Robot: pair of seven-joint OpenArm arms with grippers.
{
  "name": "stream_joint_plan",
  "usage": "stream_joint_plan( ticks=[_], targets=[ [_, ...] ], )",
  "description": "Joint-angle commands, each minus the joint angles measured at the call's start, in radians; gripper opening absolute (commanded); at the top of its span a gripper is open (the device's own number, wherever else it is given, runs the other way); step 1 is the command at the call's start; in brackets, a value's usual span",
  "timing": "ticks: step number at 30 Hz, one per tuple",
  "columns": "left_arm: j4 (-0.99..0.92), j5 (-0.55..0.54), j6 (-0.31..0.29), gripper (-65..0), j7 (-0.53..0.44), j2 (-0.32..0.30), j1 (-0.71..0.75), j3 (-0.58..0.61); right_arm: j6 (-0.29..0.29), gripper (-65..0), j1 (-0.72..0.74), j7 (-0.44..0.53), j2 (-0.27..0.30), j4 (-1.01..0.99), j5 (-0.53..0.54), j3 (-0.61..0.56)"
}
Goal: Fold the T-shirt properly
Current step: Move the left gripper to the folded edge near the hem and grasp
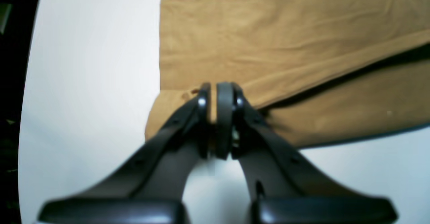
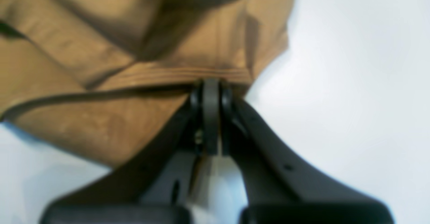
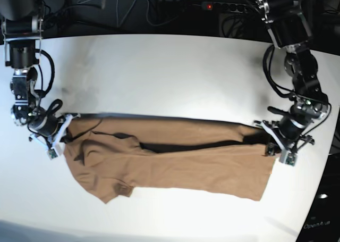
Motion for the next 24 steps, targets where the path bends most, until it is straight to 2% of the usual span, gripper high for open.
stream_joint_plan(
  ticks=[1, 7, 10, 18, 20, 23, 24],
  targets=[
    [0.014, -0.004, 0.002, -61.9, -0.01, -0.01, 0.007, 0.014, 0.002, -64.6, 0.021, 0.021, 0.018, 0.016, 0.006, 0.006],
    [-0.07, 0.0, 0.0, -61.9, -0.022, -0.07, 0.041, 0.099, 0.002, -64.6, 0.007, 0.021, 0.019, 0.017, 0.006, 0.006],
    [-0.118, -0.004, 0.002, -61.9, -0.028, -0.076, 0.025, 0.096, 0.002, -64.6, 0.004, 0.021, 0.019, 0.019, 0.006, 0.006],
    [-0.334, 0.005, 0.018, -62.1, -0.174, -0.072, -0.121, 0.094, 0.002, -64.6, -0.024, 0.018, 0.021, 0.037, 0.006, 0.005],
    [-0.394, 0.005, 0.072, -62.3, -0.218, -0.072, -0.174, 0.094, 0.002, -64.7, -0.03, 0.019, 0.031, 0.037, 0.006, 0.005],
    [-0.426, -0.004, 0.206, -62.3, -0.295, -0.072, -0.217, 0.094, 0.002, -64.7, -0.033, 0.019, 0.039, 0.037, 0.006, 0.005],
    [-0.426, -0.004, 0.232, -62.3, -0.306, -0.072, -0.223, 0.094, 0.002, -64.7, -0.033, 0.018, 0.041, 0.037, 0.006, 0.005]
  ],
)
